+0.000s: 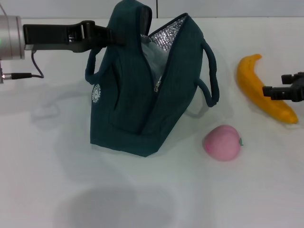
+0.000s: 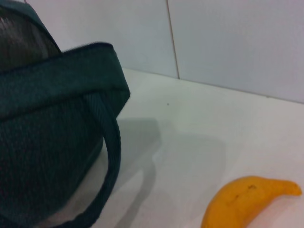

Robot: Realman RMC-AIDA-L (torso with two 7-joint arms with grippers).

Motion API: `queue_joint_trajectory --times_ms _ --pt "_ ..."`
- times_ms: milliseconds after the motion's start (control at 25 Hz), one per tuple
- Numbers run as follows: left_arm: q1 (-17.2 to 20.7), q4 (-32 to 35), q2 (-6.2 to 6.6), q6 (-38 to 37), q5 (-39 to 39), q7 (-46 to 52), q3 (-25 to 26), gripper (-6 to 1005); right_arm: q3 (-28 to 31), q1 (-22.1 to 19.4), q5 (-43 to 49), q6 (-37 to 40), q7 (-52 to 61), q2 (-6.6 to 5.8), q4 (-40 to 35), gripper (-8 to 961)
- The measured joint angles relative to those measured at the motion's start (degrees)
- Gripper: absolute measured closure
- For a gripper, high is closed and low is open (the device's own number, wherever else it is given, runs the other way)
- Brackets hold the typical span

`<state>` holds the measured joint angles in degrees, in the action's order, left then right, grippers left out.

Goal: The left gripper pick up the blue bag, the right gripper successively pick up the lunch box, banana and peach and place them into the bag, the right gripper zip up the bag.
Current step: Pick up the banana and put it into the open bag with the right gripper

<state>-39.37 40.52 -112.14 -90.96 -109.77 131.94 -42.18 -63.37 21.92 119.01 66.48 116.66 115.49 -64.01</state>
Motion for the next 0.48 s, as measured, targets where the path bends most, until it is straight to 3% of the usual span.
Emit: queue_joint_trajectory --times_ms 240,480 --pt "0.1 0.0 -0.08 0.0 0.0 0.1 0.0 958 -5.0 0.6 3.1 -4.4 2.4 0.0 0.9 214" --pt "0.1 0.0 -0.1 0.0 0.0 0.2 0.0 957 -5.6 2.4 3.1 -5.7 2.5 0.0 4.1 215"
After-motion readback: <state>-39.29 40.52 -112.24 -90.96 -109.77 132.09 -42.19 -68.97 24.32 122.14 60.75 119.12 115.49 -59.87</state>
